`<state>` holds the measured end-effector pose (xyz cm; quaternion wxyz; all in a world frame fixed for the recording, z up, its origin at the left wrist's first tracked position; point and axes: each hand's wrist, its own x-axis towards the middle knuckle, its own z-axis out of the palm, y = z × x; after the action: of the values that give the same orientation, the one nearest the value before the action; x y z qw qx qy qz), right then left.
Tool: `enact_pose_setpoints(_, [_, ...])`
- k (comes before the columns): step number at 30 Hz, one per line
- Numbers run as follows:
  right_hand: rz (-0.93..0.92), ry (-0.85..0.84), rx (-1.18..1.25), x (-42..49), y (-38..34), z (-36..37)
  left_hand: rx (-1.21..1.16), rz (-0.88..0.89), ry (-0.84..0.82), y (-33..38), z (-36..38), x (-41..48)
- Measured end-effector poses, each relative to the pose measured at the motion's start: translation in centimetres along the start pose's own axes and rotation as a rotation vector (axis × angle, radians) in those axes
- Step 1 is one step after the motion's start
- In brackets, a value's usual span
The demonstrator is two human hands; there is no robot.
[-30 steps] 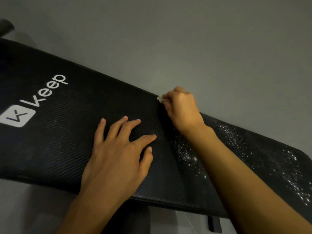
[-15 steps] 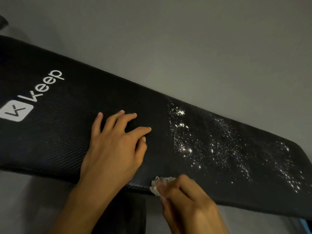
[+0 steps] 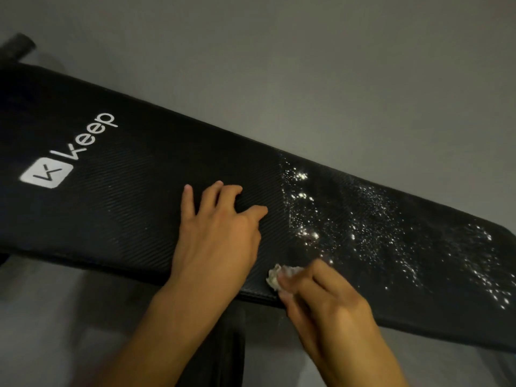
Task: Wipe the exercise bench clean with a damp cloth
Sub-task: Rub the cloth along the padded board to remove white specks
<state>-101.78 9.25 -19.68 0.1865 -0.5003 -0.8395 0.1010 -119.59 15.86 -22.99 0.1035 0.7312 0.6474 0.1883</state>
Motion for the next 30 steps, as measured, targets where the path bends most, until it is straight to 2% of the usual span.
enact_pose_setpoints(6, [0.089, 0.115, -0.109, 5.8, 2.8, 0.7, 0.007, 0.036, 0.011, 0.4, 0.9, 0.6])
enact_pose_setpoints(13, [0.017, 0.051, -0.028, 1.5, 0.7, 0.4, 0.014, 0.047, 0.021, -0.1, 1.2, 0.7])
enact_pose_setpoints(19, [0.093, 0.121, -0.166, 8.3, 3.5, 1.3, 0.007, 0.038, 0.018, 0.0, 1.0, 0.4])
enact_pose_setpoints(26, [0.044, 0.008, -0.084, 4.4, 0.9, 0.3, 0.013, 0.023, 0.022, -0.1, 1.1, 0.3])
enact_pose_setpoints(30, [0.129, 0.089, -0.174, 8.3, 2.6, 1.0, 0.03, 0.021, -0.002, 0.1, 0.9, 0.4])
